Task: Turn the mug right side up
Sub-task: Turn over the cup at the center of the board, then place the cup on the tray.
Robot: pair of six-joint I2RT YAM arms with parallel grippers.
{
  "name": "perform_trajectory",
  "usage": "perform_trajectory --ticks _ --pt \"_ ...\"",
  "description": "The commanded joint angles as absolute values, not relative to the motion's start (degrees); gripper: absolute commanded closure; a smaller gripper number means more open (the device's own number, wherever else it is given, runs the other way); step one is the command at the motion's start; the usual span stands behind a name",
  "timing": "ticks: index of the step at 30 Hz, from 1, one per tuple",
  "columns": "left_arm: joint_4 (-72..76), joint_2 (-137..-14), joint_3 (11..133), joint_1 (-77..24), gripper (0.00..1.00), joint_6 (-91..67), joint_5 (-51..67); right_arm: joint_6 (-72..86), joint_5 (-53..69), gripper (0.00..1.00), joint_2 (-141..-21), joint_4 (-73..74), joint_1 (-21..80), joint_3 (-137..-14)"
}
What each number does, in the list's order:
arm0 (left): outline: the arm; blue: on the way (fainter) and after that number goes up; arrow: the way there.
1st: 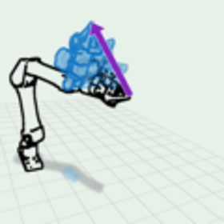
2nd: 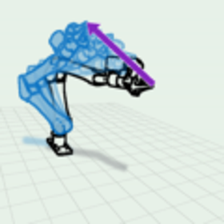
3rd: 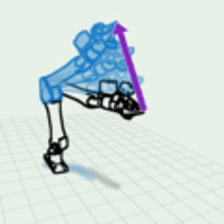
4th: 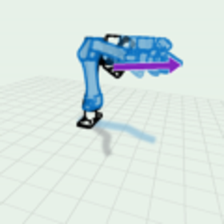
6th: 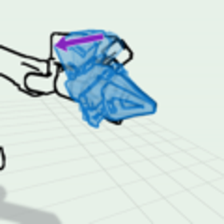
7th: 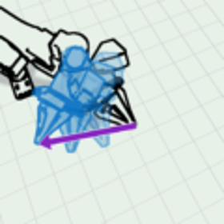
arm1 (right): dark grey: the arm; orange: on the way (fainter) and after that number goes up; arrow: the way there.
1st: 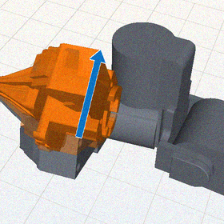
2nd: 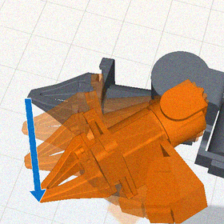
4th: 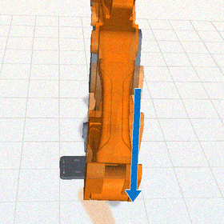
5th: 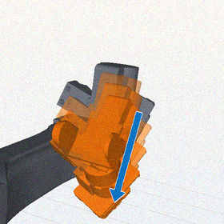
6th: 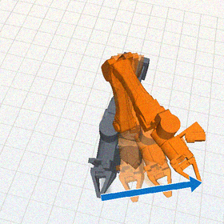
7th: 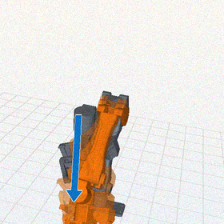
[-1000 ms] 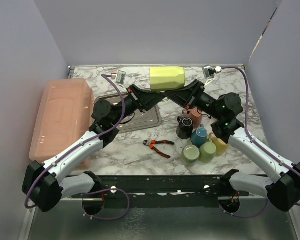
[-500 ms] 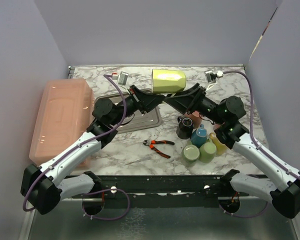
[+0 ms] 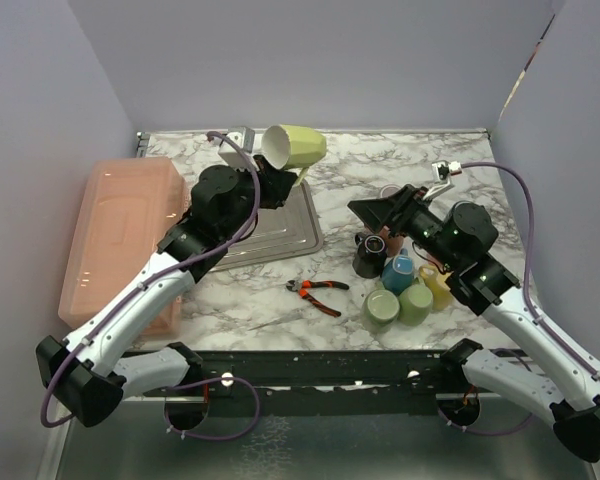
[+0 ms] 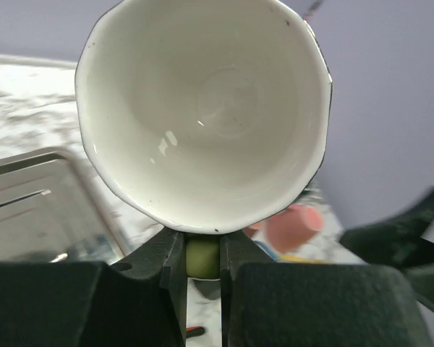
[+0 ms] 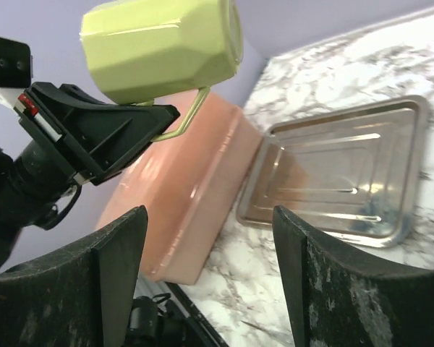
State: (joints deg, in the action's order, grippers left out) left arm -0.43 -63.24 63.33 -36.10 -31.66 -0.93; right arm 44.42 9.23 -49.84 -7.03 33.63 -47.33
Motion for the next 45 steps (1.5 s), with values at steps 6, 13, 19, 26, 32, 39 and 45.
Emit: perform_trajectory --ticks 6,13,19,26,32,39,45 --pt "-21.3 -73.6 67.2 -33.9 1.00 -26.6 -31.1 40.5 1.5 0.27 -52.0 3.7 33.5 -47.8" --pt "-22.8 -83.1 66.2 -26.1 1.00 -33.1 -32.8 39.5 0.2 0.26 -54.1 6.0 33.5 -49.1" --pt "-23.0 -88.9 67.1 -21.3 1.00 -34.0 -33.3 39.5 0.2 0.26 -54.4 6.2 33.5 -48.5" --pt "-22.8 -94.0 67.4 -18.2 1.00 -34.3 -33.9 39.3 1.2 0.26 -56.4 5.8 33.5 -48.1" --pt "-22.3 -97.4 68.7 -16.5 1.00 -33.8 -34.6 35.4 7.3 0.27 -65.8 7.3 33.5 -51.6" --pt "-21.6 -98.4 68.8 -16.0 1.00 -32.9 -32.4 31.9 6.6 0.30 -85.8 12.0 33.5 -62.2" --pt "-21.6 -97.6 68.9 -16.0 1.00 -31.2 -29.9 27.6 0.3 0.39 -103.5 18.9 33.5 -76.7"
